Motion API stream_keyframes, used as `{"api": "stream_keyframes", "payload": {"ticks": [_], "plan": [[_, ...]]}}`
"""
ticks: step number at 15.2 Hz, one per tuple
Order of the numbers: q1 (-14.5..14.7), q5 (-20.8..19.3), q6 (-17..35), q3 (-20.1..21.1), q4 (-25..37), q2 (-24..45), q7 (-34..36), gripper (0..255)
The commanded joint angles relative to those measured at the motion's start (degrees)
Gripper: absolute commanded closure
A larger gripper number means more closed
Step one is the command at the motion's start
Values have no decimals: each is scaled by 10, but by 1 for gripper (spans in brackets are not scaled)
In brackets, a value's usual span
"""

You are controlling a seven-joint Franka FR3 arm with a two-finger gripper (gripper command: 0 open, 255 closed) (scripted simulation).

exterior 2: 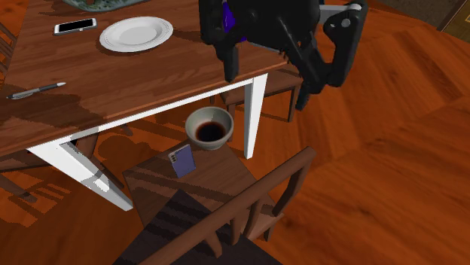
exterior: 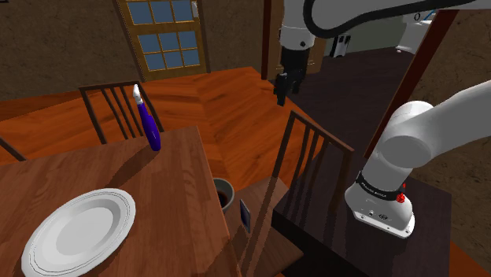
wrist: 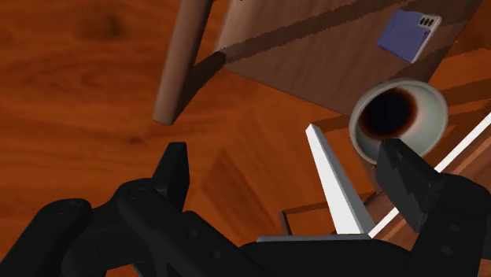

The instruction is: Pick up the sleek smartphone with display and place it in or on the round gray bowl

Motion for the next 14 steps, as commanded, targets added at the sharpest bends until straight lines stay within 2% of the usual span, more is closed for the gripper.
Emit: {"api": "stream_keyframes", "payload": {"ticks": [1, 8, 14], "plan": [[4, 15, 22, 19, -13, 16, 29, 0], [16, 63, 123, 90, -58, 93, 123, 0], [19, 89, 222, 152, -67, 198, 208, 0]]}}
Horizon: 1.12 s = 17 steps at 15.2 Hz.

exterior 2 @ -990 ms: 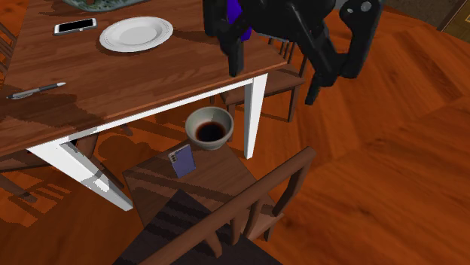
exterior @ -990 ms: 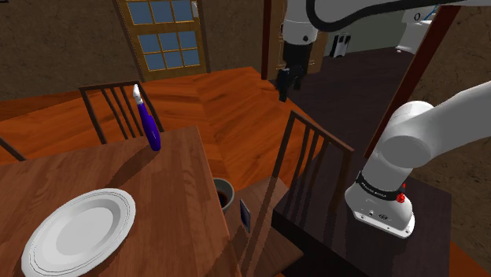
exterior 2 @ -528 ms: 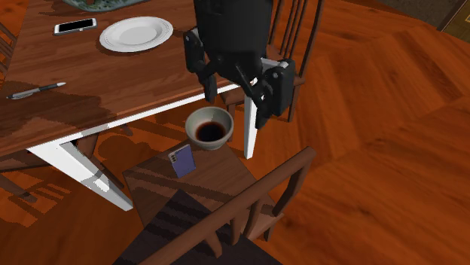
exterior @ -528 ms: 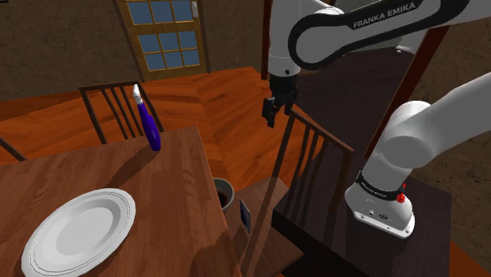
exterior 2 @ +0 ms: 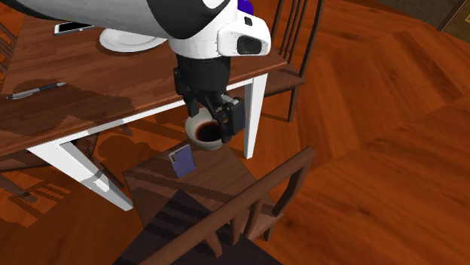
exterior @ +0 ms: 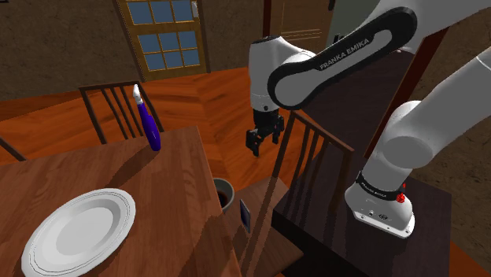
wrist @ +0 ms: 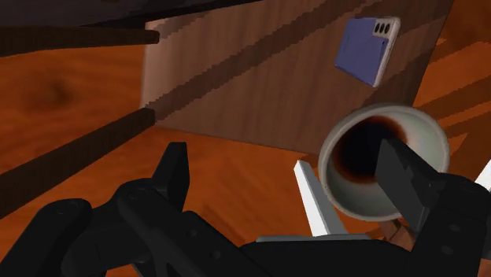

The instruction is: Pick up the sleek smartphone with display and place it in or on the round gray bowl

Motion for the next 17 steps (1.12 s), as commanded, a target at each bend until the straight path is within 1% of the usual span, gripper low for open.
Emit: {"api": "stream_keyframes", "payload": {"ticks": [1, 5, 7, 9, 11, 14, 17], "plan": [[3, 8, 35, 22, -5, 35, 32, 0], [-2, -2, 104, 61, 8, 128, 99, 0], [-4, -19, 138, 77, 19, 179, 139, 0], [-4, -46, 170, 88, 33, 234, 183, 0], [3, -79, 199, 89, 51, 290, 231, 0], [30, -130, 235, 73, 83, 372, 301, 0], [44, -149, 256, 59, 87, 400, 318, 0]]}}
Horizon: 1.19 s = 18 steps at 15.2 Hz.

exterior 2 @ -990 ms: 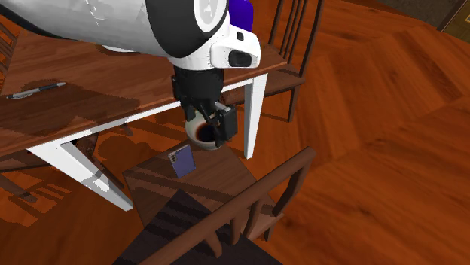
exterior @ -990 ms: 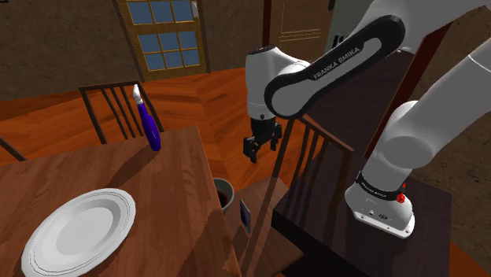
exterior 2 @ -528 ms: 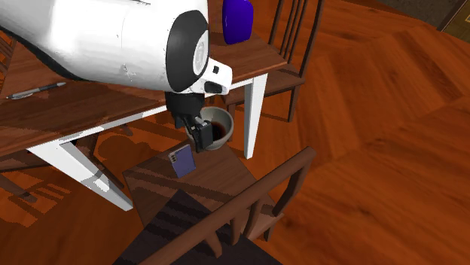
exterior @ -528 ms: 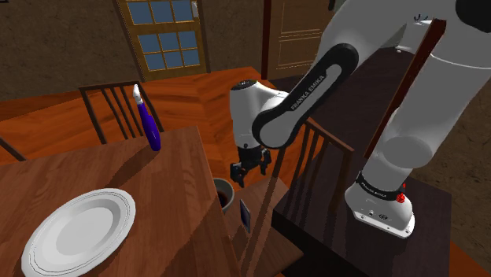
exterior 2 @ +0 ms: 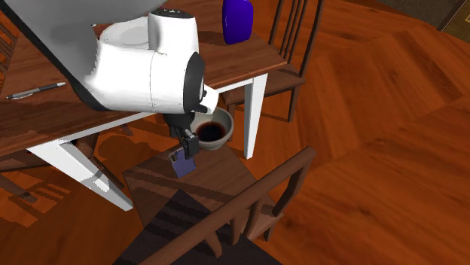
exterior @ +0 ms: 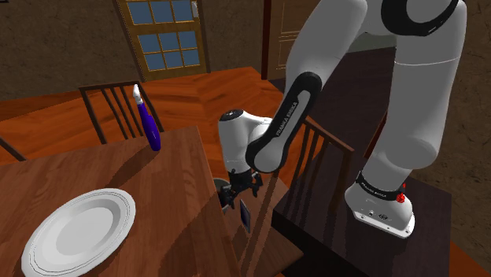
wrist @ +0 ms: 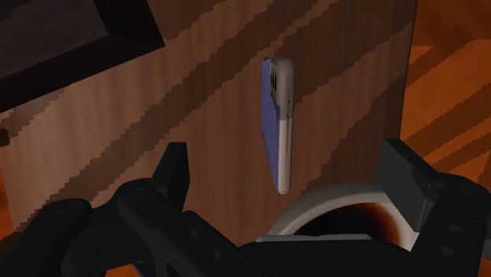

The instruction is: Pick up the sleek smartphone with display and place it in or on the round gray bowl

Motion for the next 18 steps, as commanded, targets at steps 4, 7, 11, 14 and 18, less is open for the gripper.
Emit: {"api": "stream_keyframes", "payload": {"ticks": [4, 7, 11, 14, 18], "plan": [[23, -33, 37, -23, 3, 43, 27, 0], [31, -42, 49, -31, 4, 56, 34, 0], [31, -42, 49, -31, 4, 56, 34, 0], [31, -42, 49, -31, 4, 56, 34, 255], [31, -42, 49, -31, 4, 56, 34, 255]]}}
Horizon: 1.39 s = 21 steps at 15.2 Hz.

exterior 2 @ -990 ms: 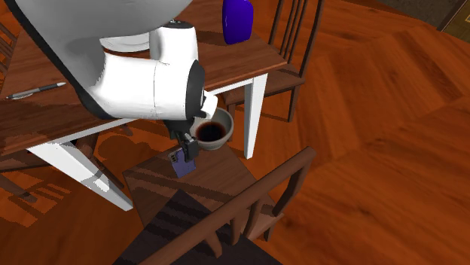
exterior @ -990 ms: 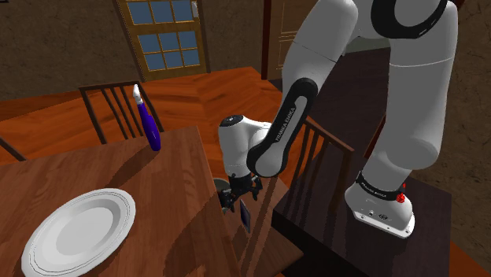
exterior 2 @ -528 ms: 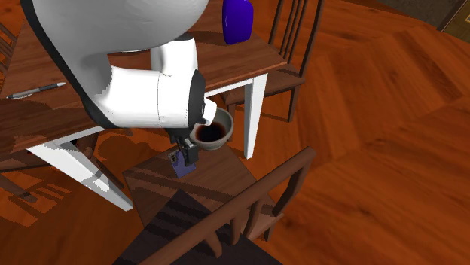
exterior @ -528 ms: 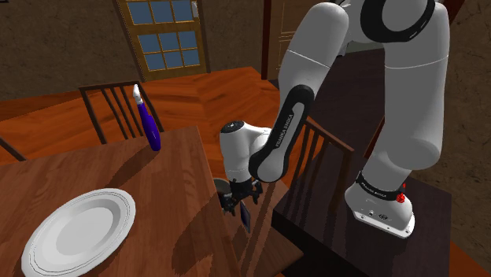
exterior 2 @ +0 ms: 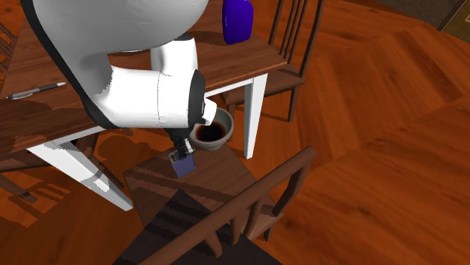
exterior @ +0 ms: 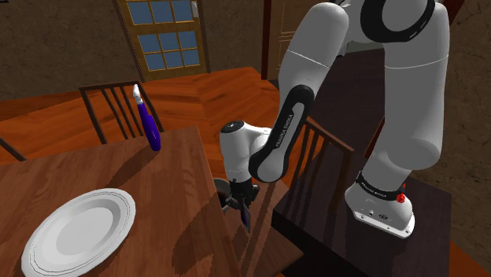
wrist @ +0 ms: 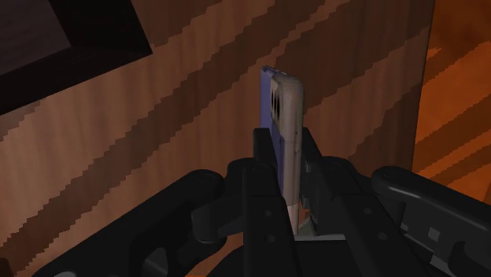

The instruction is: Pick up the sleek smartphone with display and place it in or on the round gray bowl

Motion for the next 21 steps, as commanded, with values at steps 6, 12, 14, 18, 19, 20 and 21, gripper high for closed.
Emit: {"api": "stream_keyframes", "payload": {"ticks": [6, 12, 14, 18, 19, 20, 21], "plan": [[-4, 6, -7, 6, -2, -9, -4, 255], [-29, 48, -50, 39, -7, -61, -28, 255], [-36, 62, -65, 48, -8, -79, -36, 255], [-47, 92, -96, 63, -7, -114, -53, 255], [-49, 99, -104, 66, -7, -123, -58, 255], [-51, 106, -113, 68, -6, -132, -62, 255], [-53, 113, -121, 71, -5, -141, -66, 255]]}}
